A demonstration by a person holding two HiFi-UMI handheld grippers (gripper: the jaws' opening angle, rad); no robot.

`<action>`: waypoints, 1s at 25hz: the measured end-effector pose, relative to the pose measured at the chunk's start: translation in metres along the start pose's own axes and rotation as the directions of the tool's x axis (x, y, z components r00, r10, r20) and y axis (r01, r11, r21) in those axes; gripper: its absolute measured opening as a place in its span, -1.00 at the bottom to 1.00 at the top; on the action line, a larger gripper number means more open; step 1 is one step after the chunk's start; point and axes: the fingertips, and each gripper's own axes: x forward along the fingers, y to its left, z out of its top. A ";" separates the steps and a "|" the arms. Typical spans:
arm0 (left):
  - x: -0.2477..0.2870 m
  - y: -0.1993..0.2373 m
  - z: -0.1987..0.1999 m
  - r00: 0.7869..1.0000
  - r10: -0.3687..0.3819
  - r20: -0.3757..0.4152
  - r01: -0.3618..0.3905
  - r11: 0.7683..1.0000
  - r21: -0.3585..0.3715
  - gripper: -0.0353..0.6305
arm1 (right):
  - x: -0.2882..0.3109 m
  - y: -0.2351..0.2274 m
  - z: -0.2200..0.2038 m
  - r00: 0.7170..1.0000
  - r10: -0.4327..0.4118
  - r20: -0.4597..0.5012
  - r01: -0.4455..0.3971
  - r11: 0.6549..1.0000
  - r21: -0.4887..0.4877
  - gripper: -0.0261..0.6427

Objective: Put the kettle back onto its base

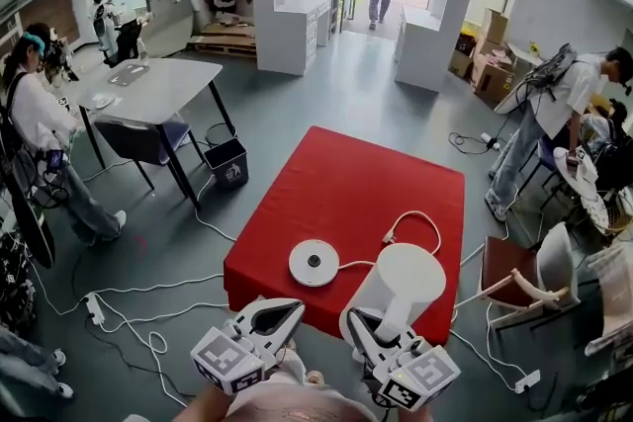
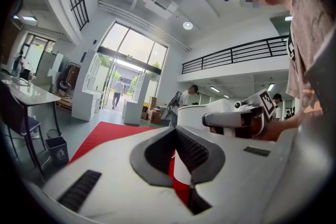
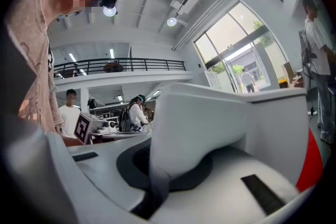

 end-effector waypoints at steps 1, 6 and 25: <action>0.001 0.003 0.001 1.000 0.000 -0.002 0.000 1.000 0.000 -0.93 | 0.003 -0.001 0.001 1.000 0.003 0.001 -0.003 1.000 0.002 -0.89; 0.013 0.019 0.001 1.000 -0.010 -0.006 0.010 1.000 0.008 -0.93 | 0.018 -0.014 0.000 1.000 0.004 -0.004 -0.004 1.000 0.008 -0.89; 0.042 0.061 0.005 0.999 -0.019 -0.037 0.019 1.000 -0.011 -0.93 | 0.079 -0.050 -0.001 0.999 0.039 -0.038 -0.038 0.999 0.027 -0.89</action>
